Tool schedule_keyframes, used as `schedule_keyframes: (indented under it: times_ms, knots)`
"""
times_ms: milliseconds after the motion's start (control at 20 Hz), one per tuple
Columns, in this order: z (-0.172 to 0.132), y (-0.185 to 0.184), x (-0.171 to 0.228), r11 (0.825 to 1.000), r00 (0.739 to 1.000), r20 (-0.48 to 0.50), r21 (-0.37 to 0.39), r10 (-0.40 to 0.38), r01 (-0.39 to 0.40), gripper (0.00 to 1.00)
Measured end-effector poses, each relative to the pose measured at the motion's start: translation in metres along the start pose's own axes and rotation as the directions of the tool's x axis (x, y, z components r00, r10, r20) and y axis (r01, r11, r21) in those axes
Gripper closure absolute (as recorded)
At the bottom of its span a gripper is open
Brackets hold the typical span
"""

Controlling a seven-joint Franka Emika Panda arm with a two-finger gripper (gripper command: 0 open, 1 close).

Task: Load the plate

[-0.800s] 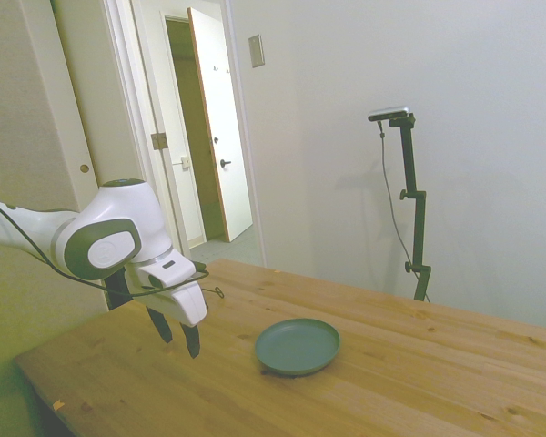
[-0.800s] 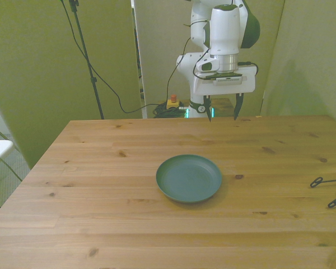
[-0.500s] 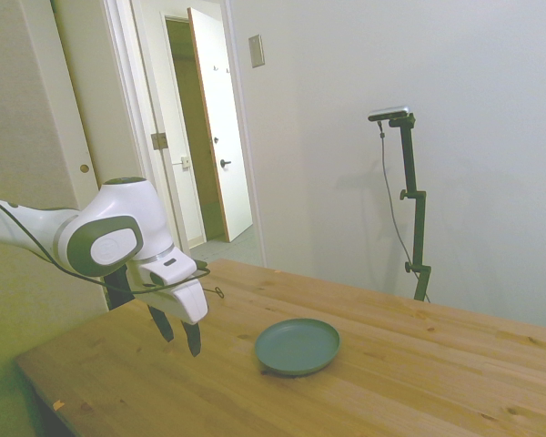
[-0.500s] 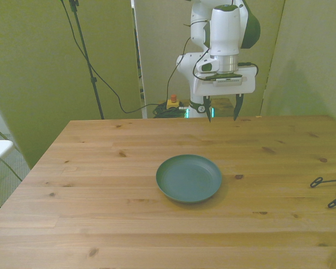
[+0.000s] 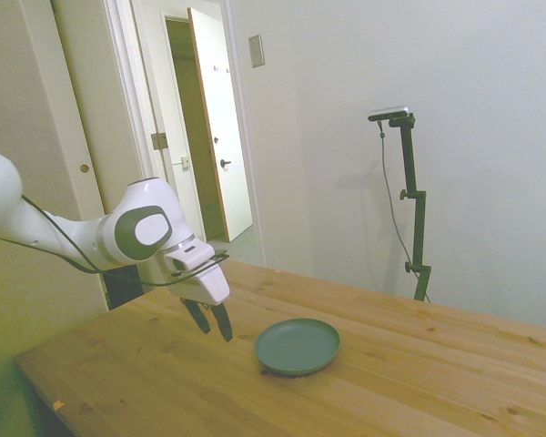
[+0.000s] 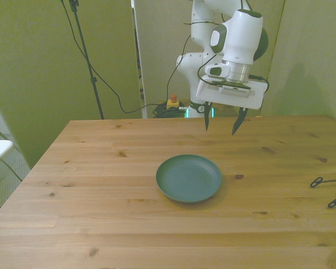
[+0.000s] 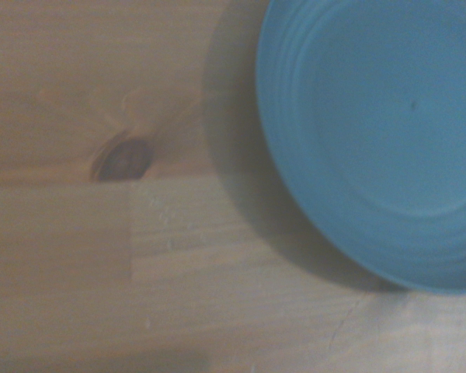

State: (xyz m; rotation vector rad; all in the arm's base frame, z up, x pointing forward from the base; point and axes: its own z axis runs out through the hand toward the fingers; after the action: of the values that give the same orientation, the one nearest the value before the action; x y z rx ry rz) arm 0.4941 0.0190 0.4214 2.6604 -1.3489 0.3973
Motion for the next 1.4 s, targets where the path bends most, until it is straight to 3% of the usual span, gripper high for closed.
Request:
schedule_keyframes:
  times_ms: [450,1150,1200,1400]
  knots:
    - [0.050,-0.043,0.045,0.997,0.997,-0.068,-0.062,0.043,-0.047,0.00]
    - [0.086,-0.056,0.043,0.997,0.995,-0.102,-0.077,0.022,-0.030,0.00]
    - [0.087,-0.056,0.043,0.996,0.994,-0.105,-0.079,0.022,-0.030,1.00]
    - [0.087,-0.056,0.043,0.996,0.994,-0.108,-0.080,0.023,-0.032,1.00]
